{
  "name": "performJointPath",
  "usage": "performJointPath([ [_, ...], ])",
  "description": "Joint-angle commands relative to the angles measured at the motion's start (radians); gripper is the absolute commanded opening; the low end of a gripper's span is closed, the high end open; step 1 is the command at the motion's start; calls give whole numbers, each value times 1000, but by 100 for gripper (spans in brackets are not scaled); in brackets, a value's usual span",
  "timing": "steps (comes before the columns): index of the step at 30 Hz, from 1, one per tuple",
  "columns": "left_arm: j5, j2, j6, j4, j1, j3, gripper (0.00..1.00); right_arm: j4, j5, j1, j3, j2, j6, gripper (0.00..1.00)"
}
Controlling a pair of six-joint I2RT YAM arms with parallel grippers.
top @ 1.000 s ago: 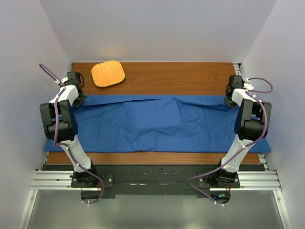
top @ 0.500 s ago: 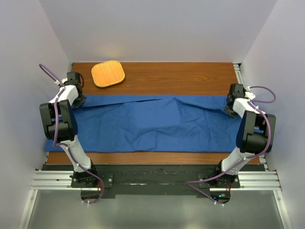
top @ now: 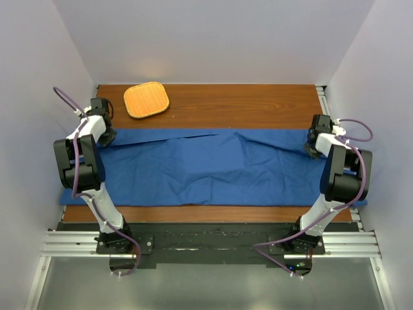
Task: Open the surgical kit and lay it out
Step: Open the surgical kit at the center of the board.
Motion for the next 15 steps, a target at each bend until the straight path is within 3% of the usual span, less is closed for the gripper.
performJointPath([
  [1, -59, 1, 30, -6, 18, 17, 0, 51, -10, -12, 41, 15, 46, 13],
  [4, -58, 3, 31, -12, 17, 27, 0, 34, -8, -14, 44, 15, 55, 0],
  [15, -113, -45, 31, -86, 47, 132, 0, -75, 79, -20, 120, -109, 2, 0],
])
